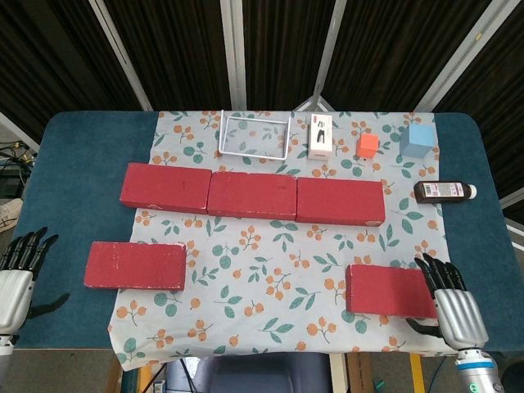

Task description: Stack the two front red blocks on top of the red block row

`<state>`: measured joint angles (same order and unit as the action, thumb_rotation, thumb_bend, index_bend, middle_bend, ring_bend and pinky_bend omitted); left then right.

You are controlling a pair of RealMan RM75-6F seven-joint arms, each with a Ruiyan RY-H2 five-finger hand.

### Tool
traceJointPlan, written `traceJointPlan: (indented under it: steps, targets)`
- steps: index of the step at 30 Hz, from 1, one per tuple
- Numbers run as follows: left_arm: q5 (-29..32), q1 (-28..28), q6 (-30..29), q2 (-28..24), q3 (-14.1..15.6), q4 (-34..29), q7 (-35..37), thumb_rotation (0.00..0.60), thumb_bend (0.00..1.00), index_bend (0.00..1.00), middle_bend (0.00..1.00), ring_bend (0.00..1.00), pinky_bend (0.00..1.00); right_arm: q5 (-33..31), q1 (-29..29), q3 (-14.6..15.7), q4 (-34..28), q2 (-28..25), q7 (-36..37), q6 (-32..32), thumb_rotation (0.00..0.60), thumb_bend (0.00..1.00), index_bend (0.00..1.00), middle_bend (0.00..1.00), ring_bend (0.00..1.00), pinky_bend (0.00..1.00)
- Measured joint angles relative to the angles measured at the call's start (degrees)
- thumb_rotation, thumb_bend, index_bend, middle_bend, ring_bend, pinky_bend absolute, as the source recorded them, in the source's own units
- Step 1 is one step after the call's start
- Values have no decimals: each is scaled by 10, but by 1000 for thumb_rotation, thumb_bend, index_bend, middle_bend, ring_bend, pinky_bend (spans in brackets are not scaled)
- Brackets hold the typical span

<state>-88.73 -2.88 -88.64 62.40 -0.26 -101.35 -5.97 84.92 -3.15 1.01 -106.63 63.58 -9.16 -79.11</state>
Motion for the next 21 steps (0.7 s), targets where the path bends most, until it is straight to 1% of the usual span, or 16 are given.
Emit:
traceJointPlan:
  steps: [5, 9, 15, 21]
  targets:
    - [10, 4, -5, -5, -5, 5, 17, 600, 0, 102, 0, 0, 61, -8, -7, 5, -12, 8, -28, 21, 600, 51, 0, 0, 0, 0]
    - [12, 5, -4, -7, -7, 8, 25, 600, 0, 102, 0, 0, 61, -26, -16, 6, -18, 16, -61, 41, 600, 50, 0, 0, 0, 0]
    - [14, 7, -7, -9, -9, 9, 29, 600, 0, 102, 0, 0, 61, -73, -37, -4, -24, 33, -111, 75, 600, 50, 0, 0, 0, 0]
    - [16, 8, -8, -8, -11, 9, 25, 600, 0, 102, 0, 0, 61, -121, -58, -22, -25, 52, -154, 94, 600, 50, 0, 0, 0, 0]
